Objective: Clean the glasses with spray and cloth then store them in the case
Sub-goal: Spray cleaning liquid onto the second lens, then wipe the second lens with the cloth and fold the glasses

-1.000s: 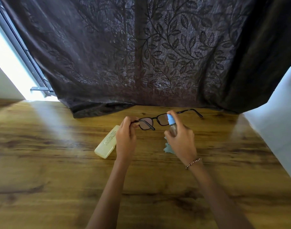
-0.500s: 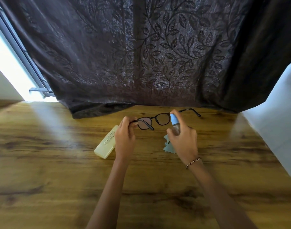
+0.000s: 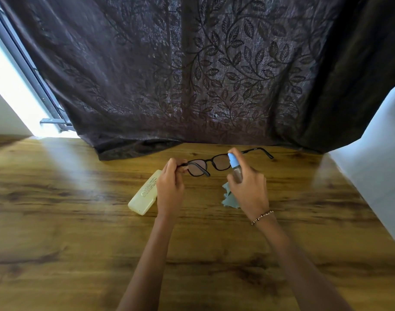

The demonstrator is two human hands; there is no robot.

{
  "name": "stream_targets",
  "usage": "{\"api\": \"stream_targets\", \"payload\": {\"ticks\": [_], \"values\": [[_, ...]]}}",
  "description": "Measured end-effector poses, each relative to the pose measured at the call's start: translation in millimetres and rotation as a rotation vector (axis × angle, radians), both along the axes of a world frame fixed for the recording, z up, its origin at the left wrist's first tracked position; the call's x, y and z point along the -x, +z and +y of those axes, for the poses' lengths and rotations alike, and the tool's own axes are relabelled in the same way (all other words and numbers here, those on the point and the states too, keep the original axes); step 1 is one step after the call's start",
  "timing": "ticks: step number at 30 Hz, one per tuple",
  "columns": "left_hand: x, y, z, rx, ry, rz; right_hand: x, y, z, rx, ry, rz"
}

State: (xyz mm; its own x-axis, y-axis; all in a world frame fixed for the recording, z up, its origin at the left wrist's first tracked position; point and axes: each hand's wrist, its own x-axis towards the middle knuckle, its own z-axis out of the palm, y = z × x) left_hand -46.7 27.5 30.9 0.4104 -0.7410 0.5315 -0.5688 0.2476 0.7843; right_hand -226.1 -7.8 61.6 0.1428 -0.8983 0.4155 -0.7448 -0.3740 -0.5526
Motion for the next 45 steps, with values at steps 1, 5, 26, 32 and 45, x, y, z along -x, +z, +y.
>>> {"api": "stream_targets", "payload": {"ticks": [1, 5, 26, 32, 45], "values": [[0, -1, 0, -0.003, -0.001, 0.003, 0, -1, 1, 0.007, -0.011, -0.026], [-1, -1, -1, -0.006, 0.005, -0.01, -1, -4, 3, 0.058, -0.031, -0.05], [1, -17, -9, -0.06, 0.036, -0.003, 88, -87, -45, -0.435, -0.316, -0.434], [1, -19, -9, -0.071, 0.05, 0.02, 91, -92, -44, -0.451, -0.322, -0.431], [-2, -14, -7, -0.04, 0.029, 0.063, 71, -105, 5, -0.314, -0.444, -0.403]]}}
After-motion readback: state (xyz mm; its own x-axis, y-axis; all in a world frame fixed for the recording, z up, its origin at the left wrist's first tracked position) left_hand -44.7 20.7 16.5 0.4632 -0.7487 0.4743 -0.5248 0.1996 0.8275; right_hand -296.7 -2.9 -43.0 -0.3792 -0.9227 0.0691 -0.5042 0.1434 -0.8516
